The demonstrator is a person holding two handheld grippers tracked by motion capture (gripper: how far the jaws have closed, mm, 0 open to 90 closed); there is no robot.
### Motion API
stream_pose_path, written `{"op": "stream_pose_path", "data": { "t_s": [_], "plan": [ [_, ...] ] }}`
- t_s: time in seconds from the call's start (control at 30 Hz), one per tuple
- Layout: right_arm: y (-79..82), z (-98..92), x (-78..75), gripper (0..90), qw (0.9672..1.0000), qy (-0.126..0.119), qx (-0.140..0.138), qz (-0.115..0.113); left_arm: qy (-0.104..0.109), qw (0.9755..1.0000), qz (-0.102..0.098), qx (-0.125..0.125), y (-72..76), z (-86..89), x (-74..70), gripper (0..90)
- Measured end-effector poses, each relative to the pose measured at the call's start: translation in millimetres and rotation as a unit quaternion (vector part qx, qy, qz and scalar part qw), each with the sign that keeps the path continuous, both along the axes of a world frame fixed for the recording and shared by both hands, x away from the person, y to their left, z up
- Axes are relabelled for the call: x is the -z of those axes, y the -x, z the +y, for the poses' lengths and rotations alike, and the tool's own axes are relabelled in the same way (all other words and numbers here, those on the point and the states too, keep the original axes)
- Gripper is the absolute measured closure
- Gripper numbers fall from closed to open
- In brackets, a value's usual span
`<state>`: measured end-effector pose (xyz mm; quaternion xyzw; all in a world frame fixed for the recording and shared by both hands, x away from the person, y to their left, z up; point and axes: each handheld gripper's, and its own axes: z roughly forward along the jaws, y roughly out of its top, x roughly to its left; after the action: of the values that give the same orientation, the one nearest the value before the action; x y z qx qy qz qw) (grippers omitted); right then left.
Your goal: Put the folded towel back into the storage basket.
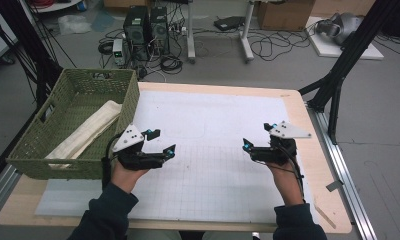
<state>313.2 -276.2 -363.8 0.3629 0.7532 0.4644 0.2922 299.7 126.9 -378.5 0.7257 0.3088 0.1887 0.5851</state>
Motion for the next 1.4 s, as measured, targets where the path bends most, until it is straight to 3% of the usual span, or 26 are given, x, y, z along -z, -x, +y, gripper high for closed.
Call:
{"op": "stream_pose_path", "data": {
  "t_s": [0.27,0.57,1.4],
  "plan": [
    [14.5,-22.7,27.4,11.3,0.9993,-0.017,0.023,0.022,-0.013,0.9999,0.008,0.008,-2.0,-6.5,19.5,24.6],
    [20.0,-29.5,29.1,11.3,0.9989,-0.02,0.037,0.019,-0.018,0.9997,0.019,0.003,-1.6,2.4,30.2,24.9],
    [20.1,-27.1,30.0,11.3,0.9985,-0.022,0.045,0.023,-0.017,0.9997,0.018,0.0,0.9,5.1,30.8,25.1]
  ]
}}
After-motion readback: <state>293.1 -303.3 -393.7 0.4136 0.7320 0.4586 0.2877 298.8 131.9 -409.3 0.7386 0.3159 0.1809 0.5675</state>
